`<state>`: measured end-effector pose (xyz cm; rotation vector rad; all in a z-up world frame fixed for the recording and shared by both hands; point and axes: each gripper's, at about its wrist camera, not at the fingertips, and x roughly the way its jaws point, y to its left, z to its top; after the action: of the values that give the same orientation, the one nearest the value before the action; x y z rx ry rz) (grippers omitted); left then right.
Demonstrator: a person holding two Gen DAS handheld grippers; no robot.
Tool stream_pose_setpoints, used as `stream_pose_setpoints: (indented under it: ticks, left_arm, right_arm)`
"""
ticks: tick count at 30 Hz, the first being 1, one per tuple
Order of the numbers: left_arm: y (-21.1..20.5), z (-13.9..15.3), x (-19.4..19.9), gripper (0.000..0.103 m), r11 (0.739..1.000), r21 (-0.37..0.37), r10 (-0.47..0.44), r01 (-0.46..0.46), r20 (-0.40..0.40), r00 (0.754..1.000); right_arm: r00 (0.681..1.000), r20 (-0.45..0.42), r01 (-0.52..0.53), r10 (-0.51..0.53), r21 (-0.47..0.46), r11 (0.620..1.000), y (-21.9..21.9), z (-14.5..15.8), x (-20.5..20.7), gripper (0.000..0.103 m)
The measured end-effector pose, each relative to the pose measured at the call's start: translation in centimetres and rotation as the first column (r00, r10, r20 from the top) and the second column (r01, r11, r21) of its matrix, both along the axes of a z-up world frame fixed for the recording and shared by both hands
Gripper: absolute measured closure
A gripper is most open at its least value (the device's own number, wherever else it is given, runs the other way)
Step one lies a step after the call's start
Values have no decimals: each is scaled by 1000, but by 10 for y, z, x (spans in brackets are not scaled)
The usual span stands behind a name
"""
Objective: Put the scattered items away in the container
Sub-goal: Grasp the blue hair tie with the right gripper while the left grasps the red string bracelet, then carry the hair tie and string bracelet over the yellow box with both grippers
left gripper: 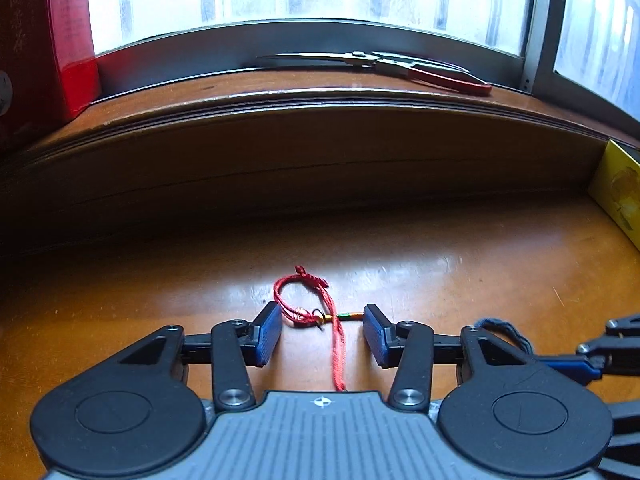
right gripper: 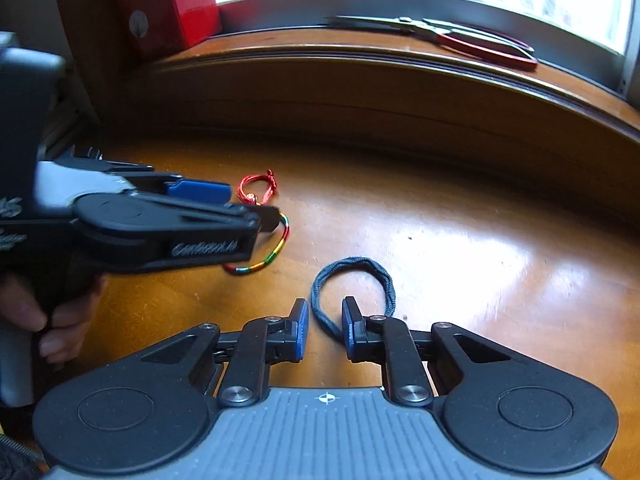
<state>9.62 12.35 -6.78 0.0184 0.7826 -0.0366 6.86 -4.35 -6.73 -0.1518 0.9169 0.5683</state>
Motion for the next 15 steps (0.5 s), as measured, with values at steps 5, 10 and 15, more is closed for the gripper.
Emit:
stream_pose_setpoints:
  ticks: [5,10,15]
  left_arm:
    - [-1,-1,5,92,1000,10,-26,26,12,1000]
    - [1,0,3,100,1000,-15,-22,22,13,1000]
    - [3,8,-2,100,999,-26,-27,28,31,999]
  right_arm:
    - [999,-4,33,-33,32,999,-4,-1,-1,83]
    - [999,9,44,-44,39,998,-6,-2,-3,83]
    - [997,14,77,-78,40,996,-8,-2,-2,97]
